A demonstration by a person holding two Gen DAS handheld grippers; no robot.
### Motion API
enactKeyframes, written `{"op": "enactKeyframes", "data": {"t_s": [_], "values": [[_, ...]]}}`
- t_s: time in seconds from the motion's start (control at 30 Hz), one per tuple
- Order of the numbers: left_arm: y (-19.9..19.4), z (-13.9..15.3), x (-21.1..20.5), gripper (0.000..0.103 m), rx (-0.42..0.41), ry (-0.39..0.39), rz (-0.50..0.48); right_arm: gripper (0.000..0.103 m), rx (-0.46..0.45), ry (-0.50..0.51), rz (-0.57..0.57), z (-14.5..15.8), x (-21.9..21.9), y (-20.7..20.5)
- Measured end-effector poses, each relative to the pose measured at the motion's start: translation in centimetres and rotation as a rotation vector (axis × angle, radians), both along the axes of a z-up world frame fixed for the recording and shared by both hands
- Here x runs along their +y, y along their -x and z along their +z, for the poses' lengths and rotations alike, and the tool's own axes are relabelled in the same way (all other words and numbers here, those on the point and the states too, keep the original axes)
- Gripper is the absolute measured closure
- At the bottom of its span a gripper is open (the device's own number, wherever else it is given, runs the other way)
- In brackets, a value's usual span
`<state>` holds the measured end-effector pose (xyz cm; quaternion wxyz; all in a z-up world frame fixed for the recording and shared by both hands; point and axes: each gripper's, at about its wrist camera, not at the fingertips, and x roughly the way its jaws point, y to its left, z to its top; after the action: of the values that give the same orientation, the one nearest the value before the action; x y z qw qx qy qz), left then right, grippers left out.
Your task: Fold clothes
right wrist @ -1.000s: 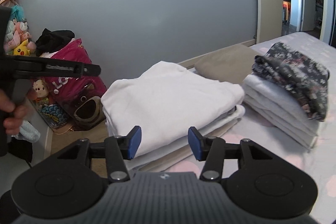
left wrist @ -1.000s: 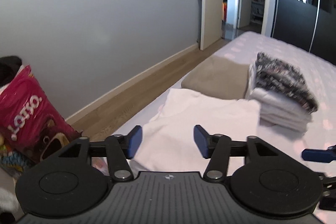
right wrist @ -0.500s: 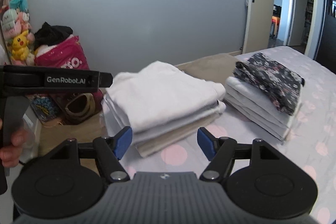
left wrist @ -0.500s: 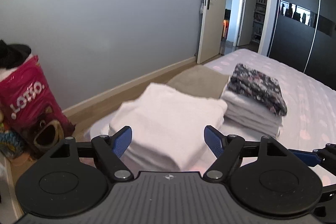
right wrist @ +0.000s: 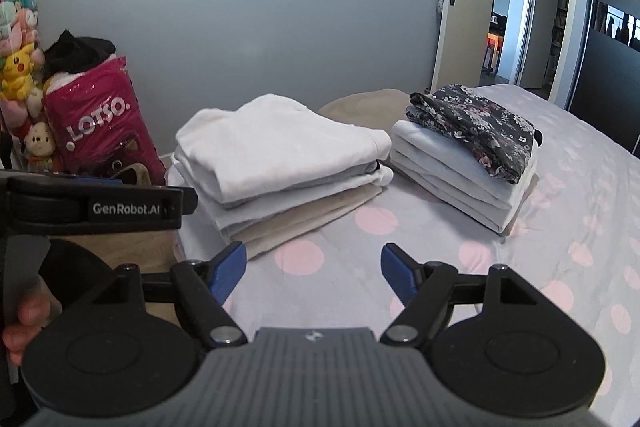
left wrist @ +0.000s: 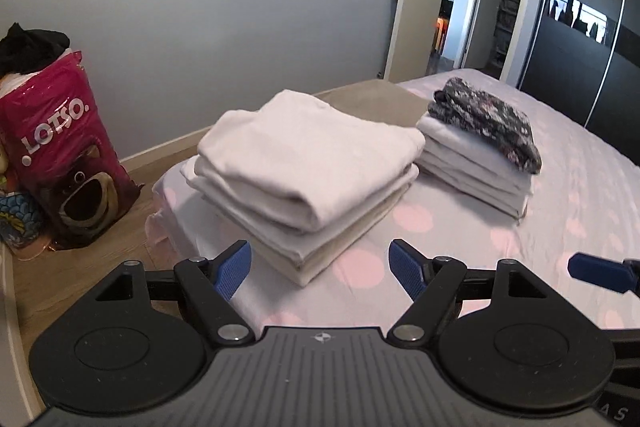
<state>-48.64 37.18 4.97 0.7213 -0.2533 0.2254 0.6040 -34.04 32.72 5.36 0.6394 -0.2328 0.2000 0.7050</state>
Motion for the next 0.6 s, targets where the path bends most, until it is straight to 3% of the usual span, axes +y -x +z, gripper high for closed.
{"op": "enactKeyframes", "data": {"t_s": [0.2,0.6], "values": [[-0.46,-0.25,-0.91,0.028,0.036,-0.032,0.018,0.026,-0.003,0.006,-0.010,-0.49,-0.31,-0.17],[-0.43,-0.78,-0.63,0.028,0.017,0.028,0.009,0.020,0.009,0.008,-0.013,-0.78,-0.61,-0.16]]}}
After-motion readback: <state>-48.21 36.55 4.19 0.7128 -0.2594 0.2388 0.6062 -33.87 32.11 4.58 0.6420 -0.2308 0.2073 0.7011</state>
